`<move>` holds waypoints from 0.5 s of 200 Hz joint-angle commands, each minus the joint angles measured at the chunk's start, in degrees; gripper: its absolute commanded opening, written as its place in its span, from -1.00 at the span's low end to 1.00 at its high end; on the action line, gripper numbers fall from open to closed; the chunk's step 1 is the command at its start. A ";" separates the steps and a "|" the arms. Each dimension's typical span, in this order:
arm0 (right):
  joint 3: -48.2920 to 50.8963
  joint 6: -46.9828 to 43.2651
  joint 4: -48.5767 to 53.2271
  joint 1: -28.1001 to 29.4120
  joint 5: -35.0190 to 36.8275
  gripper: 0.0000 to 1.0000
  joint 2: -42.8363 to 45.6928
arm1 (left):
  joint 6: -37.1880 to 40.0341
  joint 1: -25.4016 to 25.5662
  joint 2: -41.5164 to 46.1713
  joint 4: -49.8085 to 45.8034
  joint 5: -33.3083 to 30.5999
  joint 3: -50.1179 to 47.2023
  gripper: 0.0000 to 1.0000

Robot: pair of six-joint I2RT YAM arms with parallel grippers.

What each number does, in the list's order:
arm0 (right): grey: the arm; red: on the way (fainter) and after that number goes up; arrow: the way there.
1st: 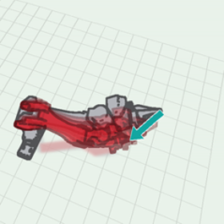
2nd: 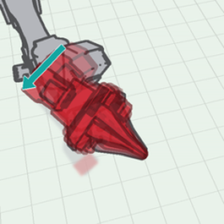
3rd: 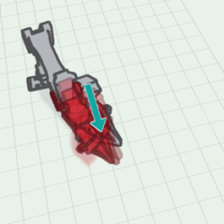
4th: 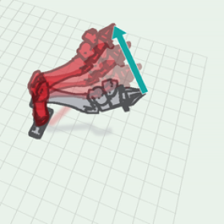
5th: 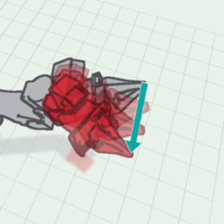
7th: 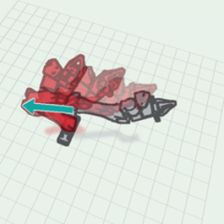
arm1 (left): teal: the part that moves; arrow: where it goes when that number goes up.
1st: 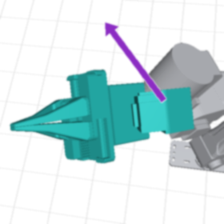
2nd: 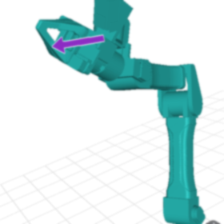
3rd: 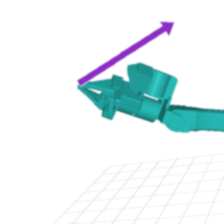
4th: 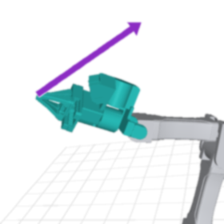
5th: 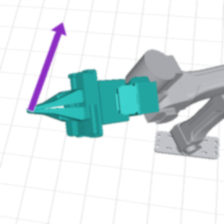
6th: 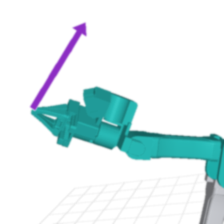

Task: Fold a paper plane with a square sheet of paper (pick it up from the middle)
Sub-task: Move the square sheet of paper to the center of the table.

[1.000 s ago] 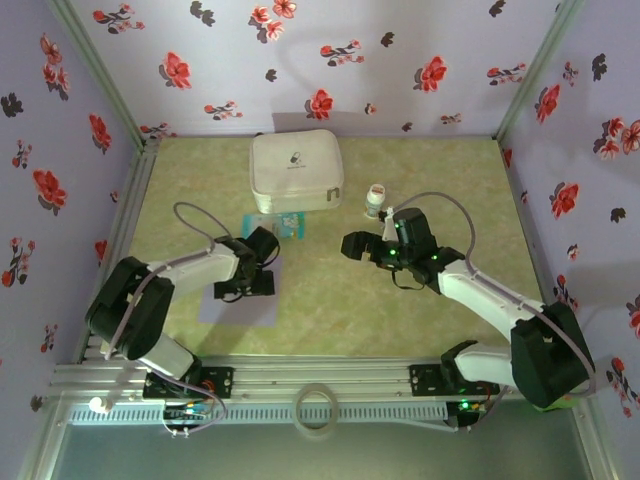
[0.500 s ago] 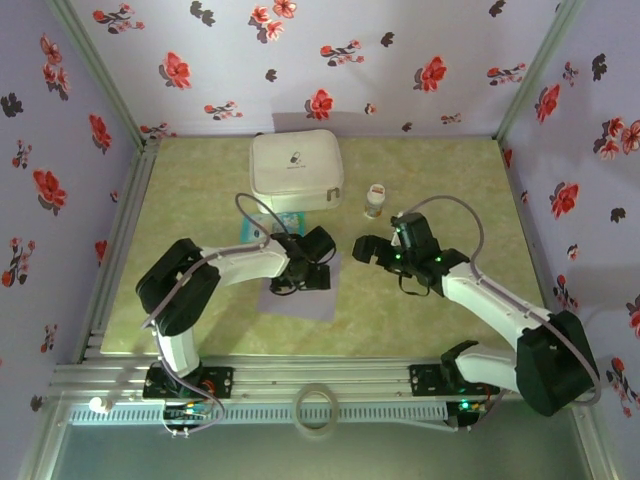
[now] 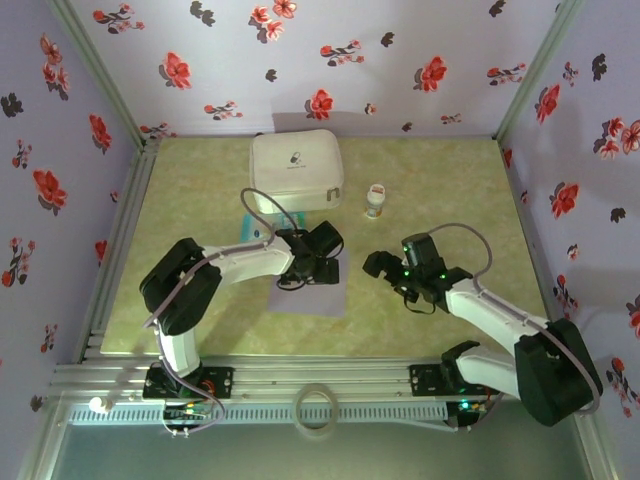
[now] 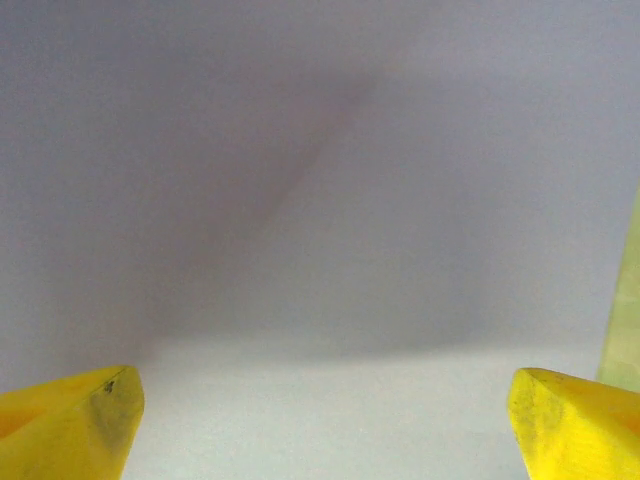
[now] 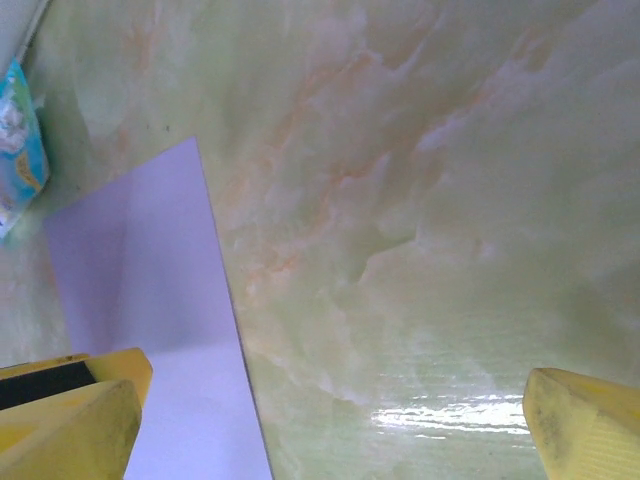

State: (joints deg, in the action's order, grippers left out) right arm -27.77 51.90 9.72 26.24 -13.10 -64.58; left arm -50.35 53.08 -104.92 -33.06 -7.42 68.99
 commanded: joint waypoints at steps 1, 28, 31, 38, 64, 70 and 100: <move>-0.31 1.44 -2.30 -0.12 -0.10 0.97 2.33 | 7.87 -1.75 2.07 -4.44 0.93 1.65 0.88; -0.44 0.75 -2.28 0.02 -0.41 0.96 2.53 | 11.41 -4.50 1.16 -5.80 4.85 2.82 0.88; -0.44 0.73 -2.37 -0.04 -0.53 0.96 2.50 | 11.93 -4.62 1.01 -5.91 5.23 3.00 0.88; -0.53 0.83 -2.35 -0.05 -0.58 0.94 2.55 | 12.95 -4.97 0.61 -6.34 6.11 3.47 0.88; -0.80 1.01 -2.21 -0.05 -0.23 0.93 2.75 | 14.33 -5.52 -1.75 -7.31 8.42 5.00 0.88; -0.80 0.97 -2.67 -0.05 -0.53 0.93 2.70 | 14.19 -5.53 -2.14 -7.52 8.35 5.24 0.88; -1.45 0.49 -2.87 0.03 -1.40 0.93 2.26 | 12.41 -5.57 -3.34 -7.78 8.30 6.41 0.88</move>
State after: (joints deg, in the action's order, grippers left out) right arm -27.79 52.16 7.42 26.24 -13.76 -62.61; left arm -38.46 47.51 -106.34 -38.26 -0.40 73.49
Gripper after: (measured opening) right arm 0.965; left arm 0.941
